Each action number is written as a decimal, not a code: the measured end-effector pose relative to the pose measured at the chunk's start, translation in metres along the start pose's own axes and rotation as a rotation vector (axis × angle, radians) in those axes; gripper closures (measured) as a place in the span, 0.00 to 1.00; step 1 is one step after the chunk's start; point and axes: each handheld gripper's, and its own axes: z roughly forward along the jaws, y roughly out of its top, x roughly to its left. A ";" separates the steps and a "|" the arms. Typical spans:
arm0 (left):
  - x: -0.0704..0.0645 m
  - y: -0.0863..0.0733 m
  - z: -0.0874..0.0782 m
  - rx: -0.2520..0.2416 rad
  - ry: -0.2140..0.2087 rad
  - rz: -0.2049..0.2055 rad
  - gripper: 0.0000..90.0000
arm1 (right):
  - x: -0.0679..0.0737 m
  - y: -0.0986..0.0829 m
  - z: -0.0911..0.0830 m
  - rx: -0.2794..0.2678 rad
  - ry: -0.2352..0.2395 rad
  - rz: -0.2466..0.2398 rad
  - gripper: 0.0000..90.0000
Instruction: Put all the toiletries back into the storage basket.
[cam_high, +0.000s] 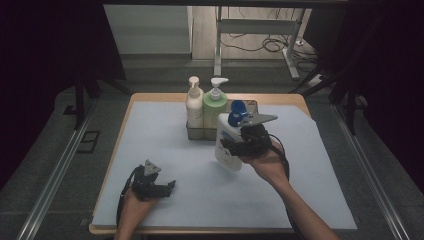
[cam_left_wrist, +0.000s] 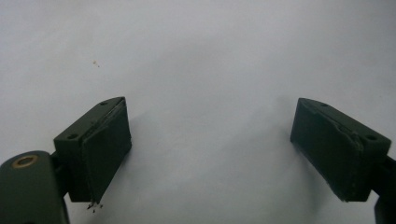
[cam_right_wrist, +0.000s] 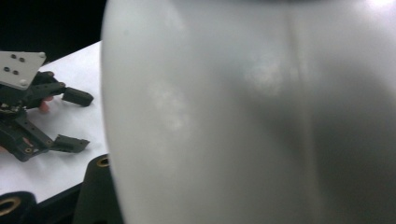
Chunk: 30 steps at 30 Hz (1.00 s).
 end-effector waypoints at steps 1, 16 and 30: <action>0.000 0.000 0.000 0.000 0.000 0.000 0.13 | -0.002 0.000 -0.002 -0.002 -0.008 0.003 0.45; 0.000 0.000 0.000 -0.001 0.001 0.000 0.13 | -0.035 -0.001 -0.031 -0.013 -0.084 0.047 0.45; 0.000 0.000 0.000 -0.002 0.000 0.000 0.13 | -0.060 0.018 -0.035 -0.033 -0.156 0.071 0.45</action>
